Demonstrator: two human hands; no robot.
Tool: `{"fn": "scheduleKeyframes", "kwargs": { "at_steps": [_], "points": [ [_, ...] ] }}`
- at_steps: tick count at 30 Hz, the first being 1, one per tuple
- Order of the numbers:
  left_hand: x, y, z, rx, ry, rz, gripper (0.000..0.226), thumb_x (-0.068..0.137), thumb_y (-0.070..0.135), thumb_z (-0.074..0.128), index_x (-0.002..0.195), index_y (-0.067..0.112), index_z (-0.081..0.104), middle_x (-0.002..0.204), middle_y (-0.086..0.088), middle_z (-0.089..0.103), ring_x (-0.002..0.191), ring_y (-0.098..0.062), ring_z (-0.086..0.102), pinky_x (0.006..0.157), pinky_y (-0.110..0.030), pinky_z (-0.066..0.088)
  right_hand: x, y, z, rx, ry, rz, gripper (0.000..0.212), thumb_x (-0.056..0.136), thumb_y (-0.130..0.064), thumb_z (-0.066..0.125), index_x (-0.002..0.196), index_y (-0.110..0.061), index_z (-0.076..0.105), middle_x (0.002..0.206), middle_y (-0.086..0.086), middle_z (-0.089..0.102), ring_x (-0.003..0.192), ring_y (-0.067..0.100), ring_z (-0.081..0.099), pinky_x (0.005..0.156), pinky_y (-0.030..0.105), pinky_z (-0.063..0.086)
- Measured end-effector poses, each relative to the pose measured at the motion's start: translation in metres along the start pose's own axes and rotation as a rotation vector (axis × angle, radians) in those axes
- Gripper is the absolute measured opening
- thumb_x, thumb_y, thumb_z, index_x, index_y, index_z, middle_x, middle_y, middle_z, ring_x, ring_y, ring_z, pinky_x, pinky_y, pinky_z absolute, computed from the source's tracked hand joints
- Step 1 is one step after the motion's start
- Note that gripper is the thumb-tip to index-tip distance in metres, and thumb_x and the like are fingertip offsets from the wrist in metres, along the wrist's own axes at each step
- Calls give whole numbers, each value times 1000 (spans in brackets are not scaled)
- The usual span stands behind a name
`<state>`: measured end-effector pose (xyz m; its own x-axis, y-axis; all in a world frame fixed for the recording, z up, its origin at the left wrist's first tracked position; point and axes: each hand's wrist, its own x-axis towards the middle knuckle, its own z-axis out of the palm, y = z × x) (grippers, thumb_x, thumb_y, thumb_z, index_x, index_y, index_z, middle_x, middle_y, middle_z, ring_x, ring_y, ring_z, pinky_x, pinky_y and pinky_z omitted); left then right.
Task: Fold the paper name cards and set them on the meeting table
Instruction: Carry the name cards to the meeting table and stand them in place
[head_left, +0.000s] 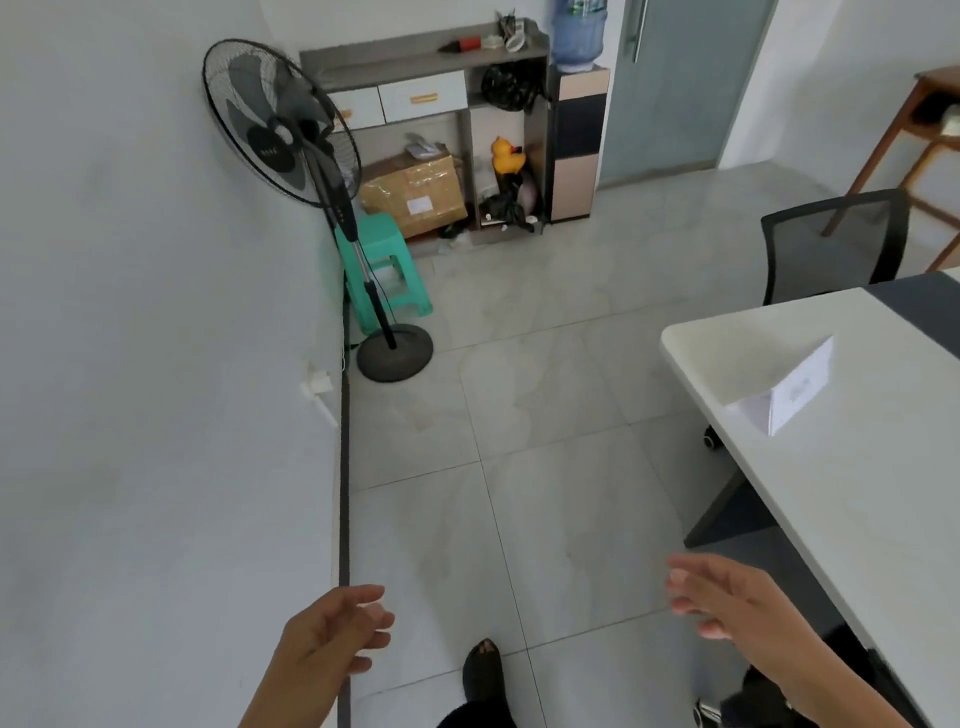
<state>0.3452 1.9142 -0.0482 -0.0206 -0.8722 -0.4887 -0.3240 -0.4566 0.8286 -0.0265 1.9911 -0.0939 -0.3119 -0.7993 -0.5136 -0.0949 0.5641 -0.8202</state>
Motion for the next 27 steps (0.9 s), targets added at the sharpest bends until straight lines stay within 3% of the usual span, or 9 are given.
{"fn": "scheduleKeyframes", "kwargs": {
  "at_steps": [7, 15, 20, 23, 27],
  "points": [
    [159, 136, 11, 80, -176, 105, 17, 94, 10, 54, 99, 11, 70, 84, -9, 77, 83, -28, 72, 74, -36, 57, 84, -74, -3, 192, 196, 5, 13, 88, -13, 64, 99, -18, 70, 85, 1, 78, 76, 15, 73, 67, 30, 50],
    [291, 234, 123, 237, -448, 159, 16, 93, 7, 56, 97, 12, 71, 87, -9, 77, 85, -29, 72, 75, -39, 55, 185, -86, -45, 384, 422, 113, 12, 90, -13, 61, 98, -15, 70, 85, 3, 78, 79, 19, 73, 65, 30, 50],
    [359, 304, 185, 384, -640, 205, 13, 90, 15, 64, 101, 14, 70, 90, -7, 77, 84, -22, 73, 77, -39, 56, 252, -99, -82, 483, 579, 167, 10, 90, -14, 62, 96, -13, 70, 86, 7, 76, 78, 21, 72, 61, 29, 48],
    [401, 341, 218, 410, -647, 256, 13, 90, 9, 61, 99, 14, 70, 87, -6, 77, 79, -19, 73, 75, -38, 55, 281, -108, -99, 535, 630, 218, 10, 90, -13, 61, 97, -12, 69, 88, 8, 75, 76, 21, 69, 61, 28, 48],
    [443, 376, 267, 430, -732, 259, 17, 91, 2, 56, 98, 11, 69, 84, -9, 77, 82, -29, 71, 75, -42, 52, 301, -109, -106, 589, 717, 294, 11, 90, -16, 61, 99, -14, 67, 92, 10, 74, 82, 25, 70, 64, 30, 48]
  ]
}}
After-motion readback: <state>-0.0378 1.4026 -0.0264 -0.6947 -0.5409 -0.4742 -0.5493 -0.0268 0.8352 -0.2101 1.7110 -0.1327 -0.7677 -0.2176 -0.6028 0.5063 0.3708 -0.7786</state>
